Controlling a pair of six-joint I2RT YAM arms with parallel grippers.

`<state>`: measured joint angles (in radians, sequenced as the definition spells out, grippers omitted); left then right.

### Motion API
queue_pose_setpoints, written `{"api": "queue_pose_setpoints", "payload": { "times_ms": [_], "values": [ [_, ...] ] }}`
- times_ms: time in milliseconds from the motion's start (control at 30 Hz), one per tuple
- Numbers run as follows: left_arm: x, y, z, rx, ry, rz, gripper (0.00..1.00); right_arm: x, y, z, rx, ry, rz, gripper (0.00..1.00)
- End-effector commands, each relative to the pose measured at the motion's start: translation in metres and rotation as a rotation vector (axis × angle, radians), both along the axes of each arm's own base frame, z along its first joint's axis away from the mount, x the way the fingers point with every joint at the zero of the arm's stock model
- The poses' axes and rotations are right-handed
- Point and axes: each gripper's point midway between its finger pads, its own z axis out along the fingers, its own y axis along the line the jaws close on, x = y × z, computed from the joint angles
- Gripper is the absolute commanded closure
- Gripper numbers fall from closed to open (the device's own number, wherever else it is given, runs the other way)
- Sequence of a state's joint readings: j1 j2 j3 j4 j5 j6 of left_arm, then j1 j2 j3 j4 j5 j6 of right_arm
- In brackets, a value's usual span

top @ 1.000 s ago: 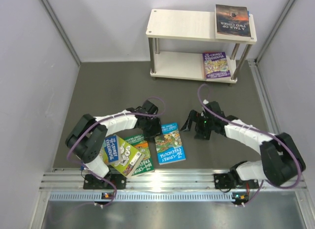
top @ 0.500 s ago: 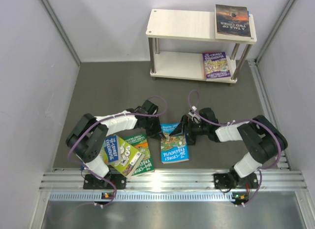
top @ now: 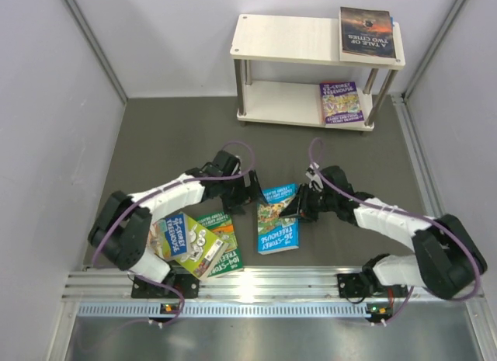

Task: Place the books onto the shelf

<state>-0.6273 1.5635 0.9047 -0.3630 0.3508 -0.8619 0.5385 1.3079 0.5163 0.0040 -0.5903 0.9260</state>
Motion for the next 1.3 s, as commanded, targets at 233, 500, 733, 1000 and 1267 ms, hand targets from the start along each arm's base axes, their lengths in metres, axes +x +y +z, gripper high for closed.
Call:
{"api": "queue_pose_setpoints", "payload": {
  "times_ms": [233,500,733,1000,1267],
  "values": [
    [0.009,-0.014,0.113,-0.397,-0.202,0.018,0.01,0.022,0.026,0.173,0.460,-0.288,-0.078,1.00],
    [0.011,-0.024,0.156,-0.529,-0.256,0.007,0.01,0.019,0.023,0.240,0.874,-0.282,-0.122,1.00],
    [0.010,-0.015,0.174,-0.548,-0.288,0.047,0.32,0.019,0.015,0.249,0.993,-0.282,-0.146,1.00],
    [0.014,-0.003,0.183,-0.495,-0.324,0.103,1.00,0.025,0.023,0.237,0.887,-0.280,-0.142,0.39],
    [0.050,0.012,0.225,-0.437,-0.451,0.250,1.00,0.030,0.027,0.235,0.757,-0.266,-0.194,0.00]
  ]
}}
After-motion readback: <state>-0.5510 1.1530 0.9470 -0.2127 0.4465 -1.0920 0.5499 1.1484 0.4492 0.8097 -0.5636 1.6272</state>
